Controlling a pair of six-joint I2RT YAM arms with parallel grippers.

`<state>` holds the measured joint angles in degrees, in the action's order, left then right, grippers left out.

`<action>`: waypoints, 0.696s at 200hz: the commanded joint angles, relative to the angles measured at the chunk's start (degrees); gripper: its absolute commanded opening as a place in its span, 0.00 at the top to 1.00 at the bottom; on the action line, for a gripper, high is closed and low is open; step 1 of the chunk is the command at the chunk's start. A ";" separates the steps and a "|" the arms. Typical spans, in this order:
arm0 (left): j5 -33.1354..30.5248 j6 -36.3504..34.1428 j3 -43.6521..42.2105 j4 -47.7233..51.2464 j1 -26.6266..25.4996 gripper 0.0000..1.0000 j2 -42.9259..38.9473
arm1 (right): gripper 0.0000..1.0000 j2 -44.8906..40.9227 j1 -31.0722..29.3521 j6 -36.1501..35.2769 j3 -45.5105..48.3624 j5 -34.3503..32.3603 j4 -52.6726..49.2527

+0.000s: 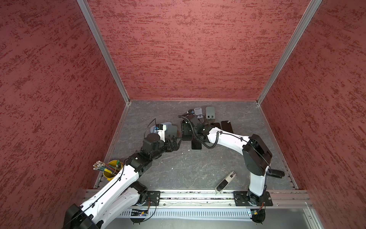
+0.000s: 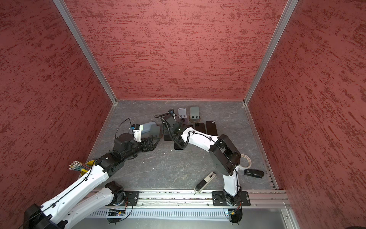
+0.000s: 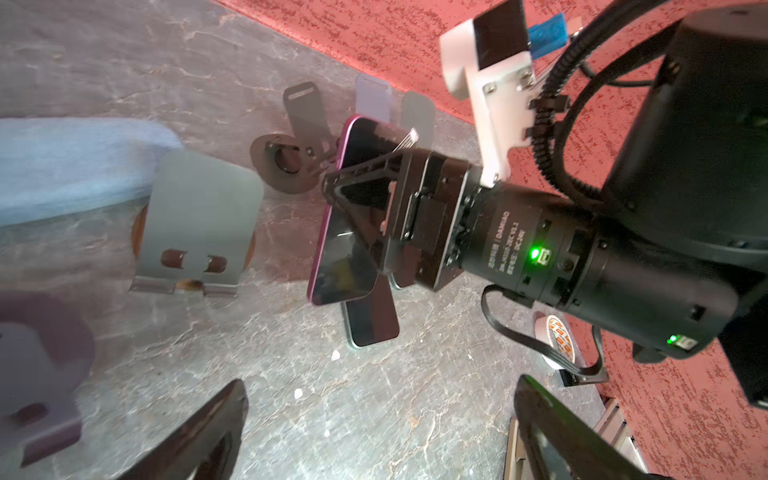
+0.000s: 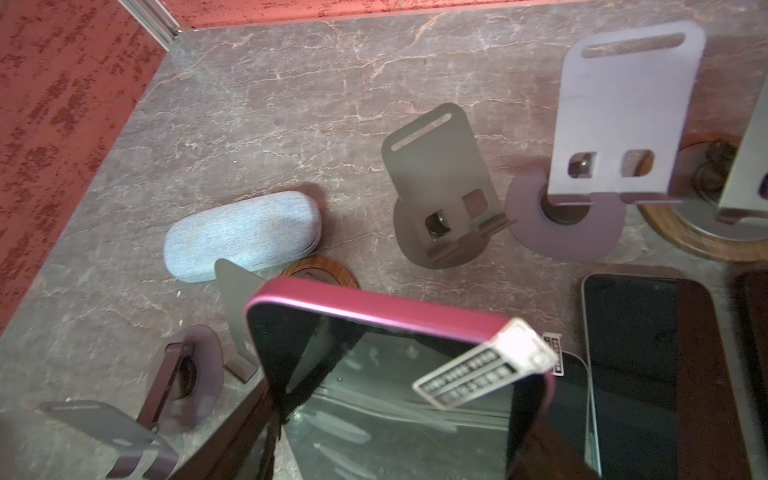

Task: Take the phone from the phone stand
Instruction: 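Close the right gripper on the pink-framed phone and lift it off the stand, then carry the pink-framed phone with the right gripper toward the row of black phones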

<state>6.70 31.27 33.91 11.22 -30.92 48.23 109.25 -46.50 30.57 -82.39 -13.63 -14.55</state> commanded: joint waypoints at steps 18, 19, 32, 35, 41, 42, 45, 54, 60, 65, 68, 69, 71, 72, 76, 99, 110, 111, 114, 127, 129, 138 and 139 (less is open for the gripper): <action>-1.59 0.13 2.00 -3.12 -1.16 0.00 2.45 | 0.48 -3.44 0.67 -0.85 1.33 3.83 2.23; -1.55 0.12 2.02 -3.17 -1.16 0.00 2.51 | 0.48 -3.48 0.69 -0.86 1.38 3.89 2.19; -1.82 0.10 2.17 -3.46 -1.34 0.00 3.17 | 0.48 -3.57 0.79 -1.08 1.63 4.71 1.71; -1.80 0.09 2.23 -3.54 -1.38 0.00 3.31 | 0.48 -3.60 0.80 -1.12 1.76 4.93 1.65; -1.90 -0.05 2.30 -3.64 -1.43 0.00 3.59 | 0.48 -3.63 0.80 -1.21 1.75 5.22 1.40; -1.88 -0.06 2.30 -3.70 -1.47 0.00 3.65 | 0.48 -3.62 0.80 -1.21 1.77 5.30 1.34; -1.94 -0.06 2.40 -3.71 -1.50 0.00 3.77 | 0.48 -3.61 0.80 -1.21 1.82 5.48 1.24; -2.01 -0.20 2.65 -3.83 -1.49 0.00 4.18 | 0.48 -3.49 0.80 -1.35 1.79 6.05 0.96; -2.07 -0.36 2.86 -3.84 -1.60 0.00 4.43 | 0.48 -3.43 0.81 -1.36 1.84 6.49 0.84; -2.10 -0.57 3.14 -3.76 -1.59 0.00 4.71 | 0.48 -3.21 0.80 -1.38 1.80 6.86 0.66; -2.05 -0.67 3.29 -3.69 -1.60 0.00 4.83 | 0.48 -3.12 0.80 -1.39 1.73 7.11 0.55; -2.04 -0.72 3.37 -3.68 -1.60 0.00 4.89 | 0.48 -3.10 0.80 -1.39 1.72 7.21 0.47; -2.04 -0.80 3.42 -3.56 -1.58 0.00 4.98 | 0.48 -3.04 0.80 -1.39 1.73 7.39 0.48; -2.04 -0.83 3.48 -3.57 -1.59 0.00 5.01 | 0.48 -2.97 0.80 -1.39 1.72 7.47 0.44; -2.14 -0.93 3.68 -3.56 -1.68 0.00 5.15 | 0.48 -2.81 0.80 -1.39 1.60 7.74 0.23; -2.24 -1.33 4.25 -3.62 -1.69 0.00 5.80 | 0.47 -2.03 0.80 -0.91 1.76 9.66 -0.14; -2.22 -1.47 4.32 -3.79 -1.73 0.00 6.06 | 0.47 -1.70 0.83 -0.60 2.01 10.66 -0.20; -2.22 -1.47 4.32 -3.86 -1.76 0.00 6.08 | 0.47 -1.69 0.86 -0.55 2.03 10.74 -0.21; -2.23 -1.45 4.30 -3.95 -1.70 0.00 6.14 | 0.47 -1.63 0.81 -0.51 1.98 10.92 -0.22; -2.23 -1.39 4.23 -4.21 -1.78 0.00 6.48 | 0.47 -1.50 0.81 -0.12 2.43 11.61 -0.15; -2.26 -1.36 4.23 -4.31 -1.78 0.00 6.52 | 0.47 -1.43 0.80 -0.08 2.50 11.67 -0.14; -2.22 -1.30 4.15 -4.56 -1.78 0.00 6.70 | 0.47 -1.65 0.80 0.06 2.95 11.84 -0.06; -2.22 -1.30 4.15 -4.60 -1.78 0.00 6.75 | 0.47 -1.66 0.80 0.08 3.03 11.85 -0.05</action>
<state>5.28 31.00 37.19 8.49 -32.27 54.30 108.18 -45.91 29.58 -80.18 -4.12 -15.86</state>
